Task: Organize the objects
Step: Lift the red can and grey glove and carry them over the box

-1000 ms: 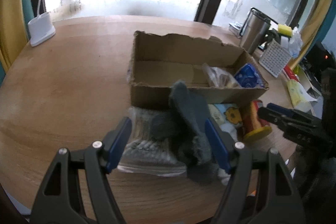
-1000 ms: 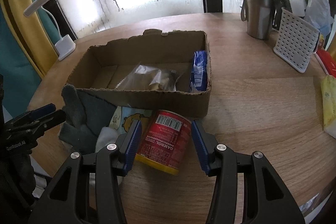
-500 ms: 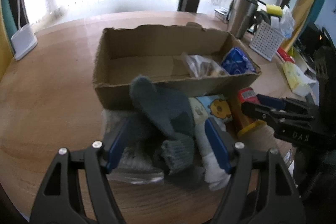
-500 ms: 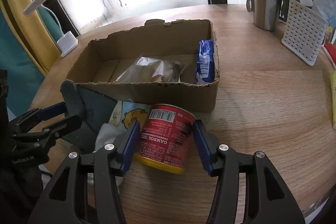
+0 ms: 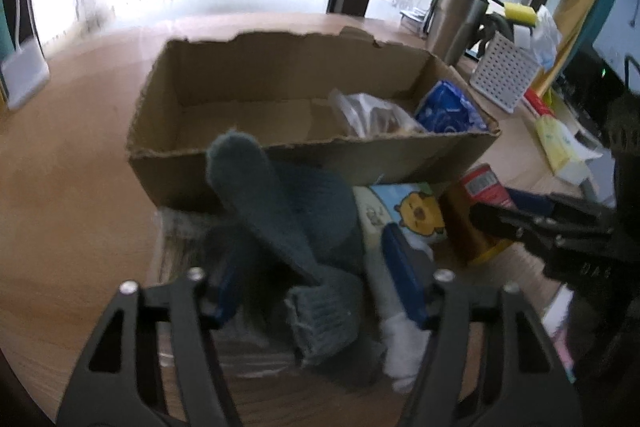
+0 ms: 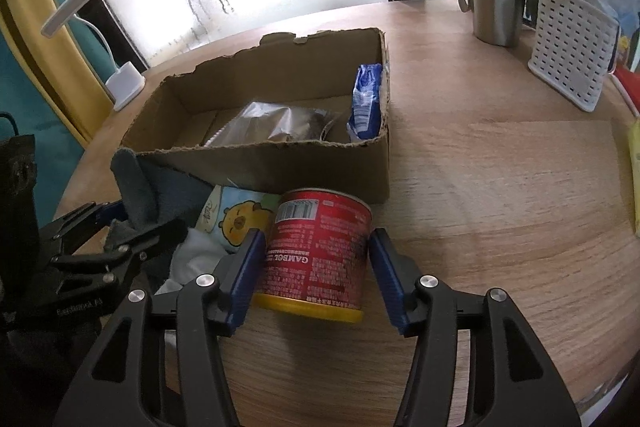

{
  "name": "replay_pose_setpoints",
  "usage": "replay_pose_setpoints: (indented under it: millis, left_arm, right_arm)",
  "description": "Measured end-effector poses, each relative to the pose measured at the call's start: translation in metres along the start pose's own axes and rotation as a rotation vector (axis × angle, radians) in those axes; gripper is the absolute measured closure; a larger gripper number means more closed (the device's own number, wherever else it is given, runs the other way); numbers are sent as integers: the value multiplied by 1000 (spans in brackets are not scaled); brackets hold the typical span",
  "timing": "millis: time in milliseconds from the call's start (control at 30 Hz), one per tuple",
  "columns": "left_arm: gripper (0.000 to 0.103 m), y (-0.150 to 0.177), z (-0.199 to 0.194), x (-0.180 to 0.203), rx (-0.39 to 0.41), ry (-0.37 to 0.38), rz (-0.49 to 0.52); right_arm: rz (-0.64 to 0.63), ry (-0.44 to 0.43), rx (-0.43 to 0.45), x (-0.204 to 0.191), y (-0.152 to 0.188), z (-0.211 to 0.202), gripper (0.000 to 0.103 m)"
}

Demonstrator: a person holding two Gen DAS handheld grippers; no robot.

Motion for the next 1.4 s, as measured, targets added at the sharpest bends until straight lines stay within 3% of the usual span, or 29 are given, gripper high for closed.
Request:
replay_pose_setpoints:
  millis: [67, 333, 400, 467, 700, 1400]
  left_arm:
    - [41, 2, 1, -1, -15, 36, -38]
    - [41, 17, 13, 6, -65, -4, 22]
    - [41, 17, 11, 4, -60, 9, 1]
    - [50, 16, 10, 1, -56, 4, -12]
    - [61, 15, 4, 0, -36, 27, -22]
    - [63, -4, -59, -1, 93, 46, -28]
  right_arm:
    - [-3, 0, 0, -1, 1, 0, 46]
    - [-18, 0, 3, -3, 1, 0, 46]
    - [-24, 1, 5, -4, 2, 0, 46]
    - [-24, 1, 6, -4, 3, -1, 46]
    - [-16, 2, 23, -5, 1, -5, 46]
    - [-54, 0, 89, -21, -14, -34, 46]
Point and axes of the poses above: each gripper's, at about its wrist camera, not at the fingertips, and z roughly the way its jaws point, x to its right, y to its underside, the point moved 10 cm from there along z, roughly the way its jaws point, and after that the axes turned 2 degrees about y, right-handed, at the moved point
